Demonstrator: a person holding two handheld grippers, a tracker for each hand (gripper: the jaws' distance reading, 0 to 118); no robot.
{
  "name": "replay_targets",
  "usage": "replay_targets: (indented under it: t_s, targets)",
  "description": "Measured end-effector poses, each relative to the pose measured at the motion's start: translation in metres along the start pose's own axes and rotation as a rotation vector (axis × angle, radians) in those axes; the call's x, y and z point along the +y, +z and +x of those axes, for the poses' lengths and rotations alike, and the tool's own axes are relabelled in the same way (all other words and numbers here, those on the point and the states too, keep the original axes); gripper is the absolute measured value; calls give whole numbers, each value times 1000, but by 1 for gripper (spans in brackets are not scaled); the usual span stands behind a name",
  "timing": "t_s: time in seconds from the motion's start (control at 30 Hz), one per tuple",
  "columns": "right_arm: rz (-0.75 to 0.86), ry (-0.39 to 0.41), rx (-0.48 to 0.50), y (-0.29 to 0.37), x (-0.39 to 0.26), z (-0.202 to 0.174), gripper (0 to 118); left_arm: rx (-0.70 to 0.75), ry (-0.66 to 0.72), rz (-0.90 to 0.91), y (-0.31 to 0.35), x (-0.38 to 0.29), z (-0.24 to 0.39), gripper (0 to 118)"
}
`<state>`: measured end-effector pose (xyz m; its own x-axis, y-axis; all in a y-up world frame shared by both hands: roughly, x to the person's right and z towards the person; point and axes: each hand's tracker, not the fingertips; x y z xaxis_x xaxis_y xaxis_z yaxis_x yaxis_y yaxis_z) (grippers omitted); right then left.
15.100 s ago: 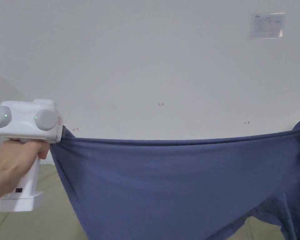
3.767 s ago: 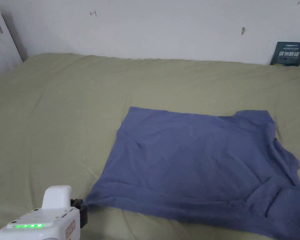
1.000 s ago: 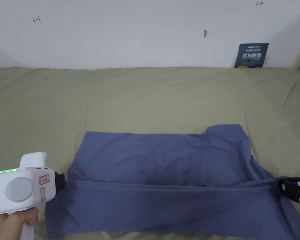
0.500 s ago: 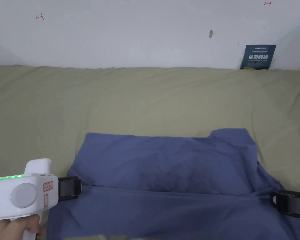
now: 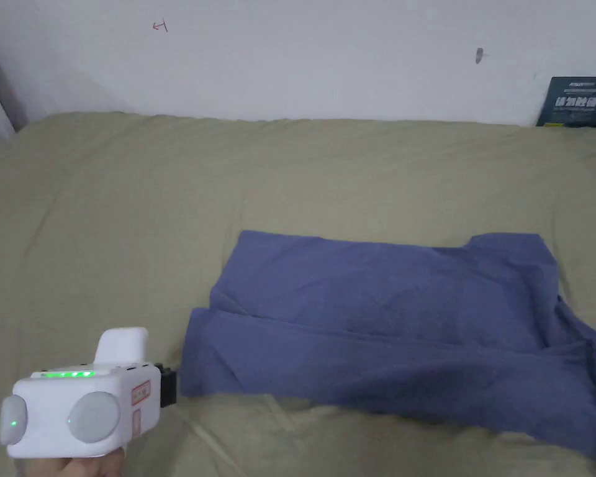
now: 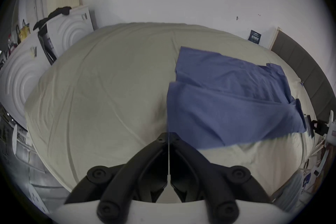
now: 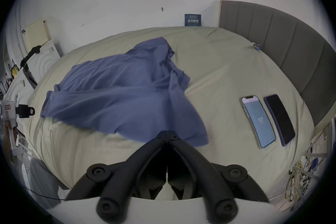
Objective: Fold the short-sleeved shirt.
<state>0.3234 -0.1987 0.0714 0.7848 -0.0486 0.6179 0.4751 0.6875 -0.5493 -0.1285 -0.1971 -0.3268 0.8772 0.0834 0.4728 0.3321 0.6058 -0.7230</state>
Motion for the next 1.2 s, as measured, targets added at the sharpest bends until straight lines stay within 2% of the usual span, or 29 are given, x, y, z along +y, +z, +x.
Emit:
replay_targets:
  t_s: [0.1,0.17,0.2,0.23,0.27,0.3,0.33,0.4,0.5,0.53,0.6,0.63,0.7,0.73,0.8,0.83,0.87,0.9,0.93,0.97,1.07,1.1,1.2]
  targets:
    - [-19,12,-7,-1,-6,-3,2,4,-15,-10,2,-8,6,0]
    - [-37,-3,2,-4,-8,0,1,-59,16,-62,-2,-7,12,0]
    - [-37,-3,3,-1,-7,-6,2,-85,24,-83,-7,-5,11,11]
    - [-39,-1,2,-2,-6,-6,2,-79,26,-90,-12,-3,12,49]
    - [-48,4,4,-4,-5,-5,2,-40,11,-88,-20,1,13,112]
    - [-50,5,4,-5,-5,-5,2,-16,7,-121,-27,7,12,118]
    - [-54,6,6,-3,-3,-8,2,-76,-13,-18,-26,8,12,114]
    - [-61,-3,9,-6,-1,-6,2,-16,2,-106,-36,14,14,114]
    - [-73,-9,-4,-11,1,-3,2,-21,16,-131,-55,24,19,111]
    - [-76,-12,-5,-12,1,-1,2,-17,12,-146,-58,25,24,103]
    - [-83,-15,-8,-13,3,3,2,-13,-7,-147,-62,21,31,71]
    - [-91,-17,-9,-14,3,6,2,23,-46,-125,-57,20,37,45]
    - [-95,-17,-20,-15,3,10,2,-44,-95,-126,-46,21,41,22]
    - [-97,-16,-23,-18,1,19,2,-76,-63,-124,-41,21,43,2]
    - [-92,-14,-33,-17,3,24,2,7,-114,-113,-37,23,54,2]
    - [-89,-18,-34,-17,6,27,2,-6,-108,-111,-63,30,26,2]
    - [-87,-33,-27,-14,6,22,16,-2,-112,-101,-65,32,22,2]
    - [-87,-44,-40,-15,9,24,47,-1,-114,-103,-68,34,19,2]
    - [-116,-50,-23,-18,11,28,89,-27,-86,-128,-72,35,15,2]
    - [-152,-49,1,-22,13,30,118,-30,-78,-127,-68,32,20,2]
    - [-124,-29,-33,-35,17,28,118,-24,-82,-118,-70,32,17,2]
    - [-127,-31,-36,-40,20,27,118,-24,-82,-118,-47,29,40,2]
    - [-148,-47,-16,-62,23,37,118,-19,-81,-108,-43,25,49,2]
